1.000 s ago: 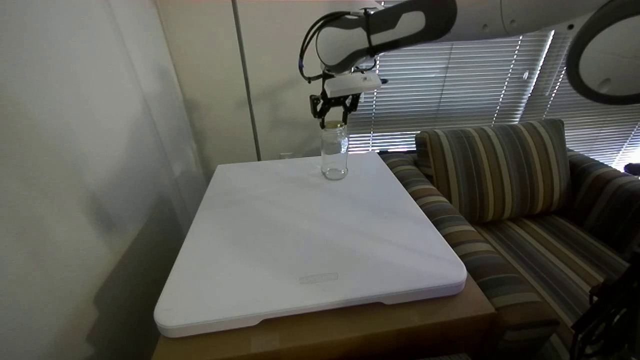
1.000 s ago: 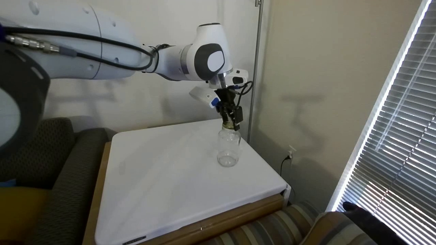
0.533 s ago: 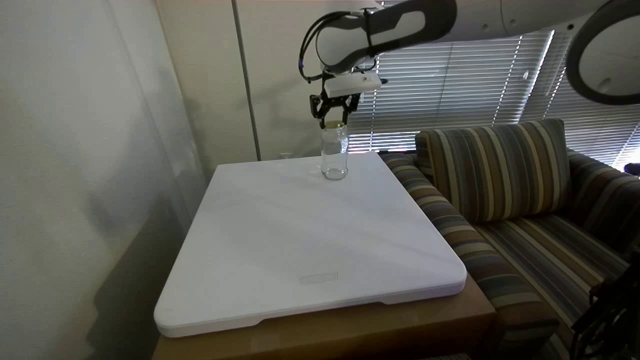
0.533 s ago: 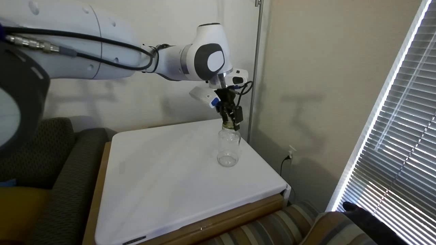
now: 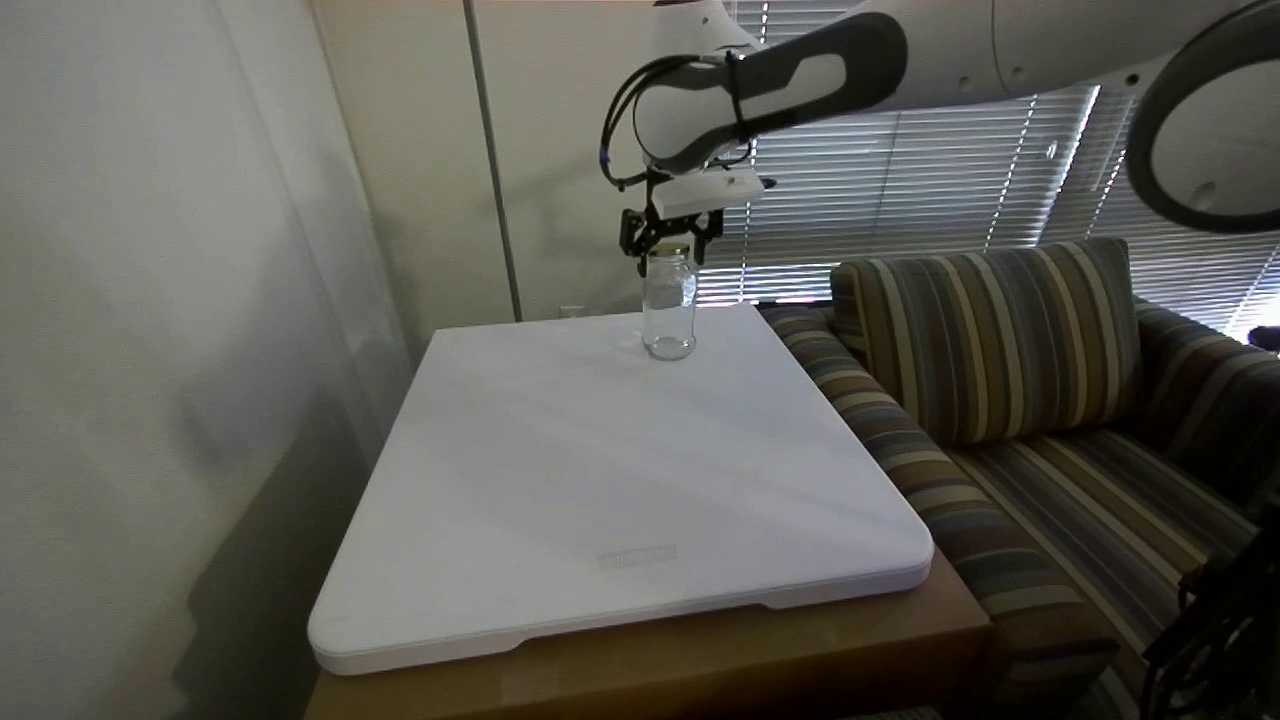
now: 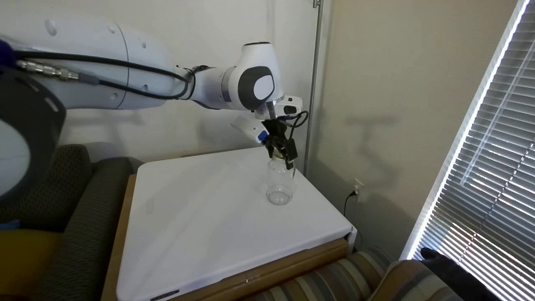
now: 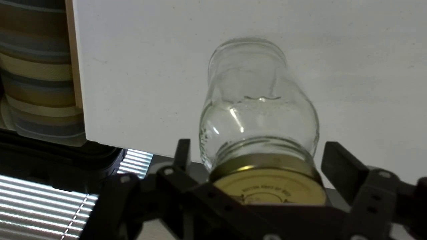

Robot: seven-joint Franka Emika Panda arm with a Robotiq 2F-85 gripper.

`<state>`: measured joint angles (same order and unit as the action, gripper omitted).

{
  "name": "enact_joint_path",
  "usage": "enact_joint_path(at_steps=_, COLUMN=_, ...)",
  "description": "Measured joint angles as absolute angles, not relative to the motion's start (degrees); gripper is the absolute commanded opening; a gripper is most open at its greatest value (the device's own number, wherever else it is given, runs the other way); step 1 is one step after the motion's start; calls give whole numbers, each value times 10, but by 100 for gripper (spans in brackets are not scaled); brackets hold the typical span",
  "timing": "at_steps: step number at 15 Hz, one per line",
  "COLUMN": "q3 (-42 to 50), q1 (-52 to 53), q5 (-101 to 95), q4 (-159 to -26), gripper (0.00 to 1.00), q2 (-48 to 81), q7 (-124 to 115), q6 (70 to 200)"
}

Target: Pick the cap and put it on top of the bottle

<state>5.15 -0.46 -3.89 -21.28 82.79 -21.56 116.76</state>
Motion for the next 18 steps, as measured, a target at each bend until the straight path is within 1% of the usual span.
enact_joint_path(at_steps=10, q3=53, q1=-4, q5=-45, q4=-210, gripper=100, q2=831, q7=-215, q6=1182)
enact_joint_path(at_steps=18, q3=53, q1=-8, q5=-45, q4=-202, gripper=100, q2=779, q7=-187, q6=1186)
